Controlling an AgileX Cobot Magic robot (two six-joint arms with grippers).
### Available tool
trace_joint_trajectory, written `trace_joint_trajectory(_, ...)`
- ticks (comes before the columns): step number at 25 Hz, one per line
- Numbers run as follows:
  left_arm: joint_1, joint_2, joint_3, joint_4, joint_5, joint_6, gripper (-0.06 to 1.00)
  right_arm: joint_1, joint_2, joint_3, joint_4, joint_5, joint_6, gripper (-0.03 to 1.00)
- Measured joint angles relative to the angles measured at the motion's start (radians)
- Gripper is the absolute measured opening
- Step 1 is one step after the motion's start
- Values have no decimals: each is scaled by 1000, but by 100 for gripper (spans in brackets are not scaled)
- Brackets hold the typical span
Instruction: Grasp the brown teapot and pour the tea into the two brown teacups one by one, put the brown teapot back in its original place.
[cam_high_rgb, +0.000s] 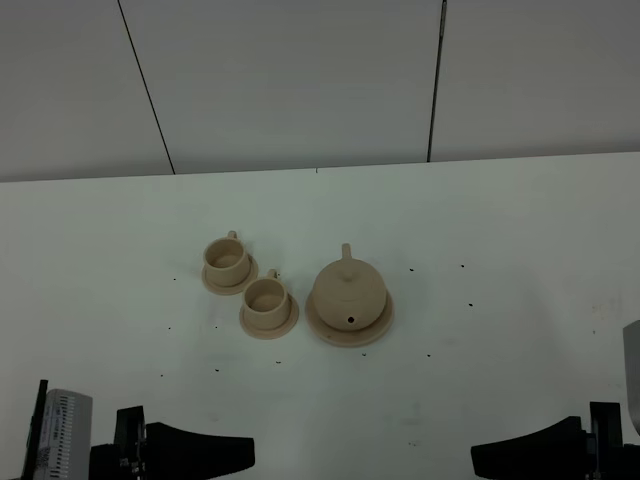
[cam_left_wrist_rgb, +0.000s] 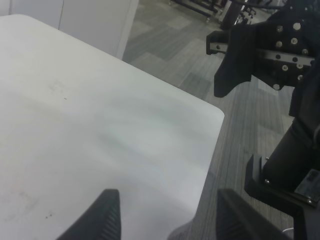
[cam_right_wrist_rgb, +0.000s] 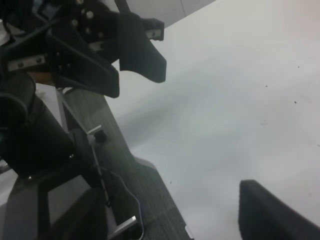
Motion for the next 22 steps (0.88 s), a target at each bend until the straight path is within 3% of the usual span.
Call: trace_joint_trajectory(22, 0, 0, 0, 0, 0, 0, 50, 0, 0, 0, 1, -13, 1, 54)
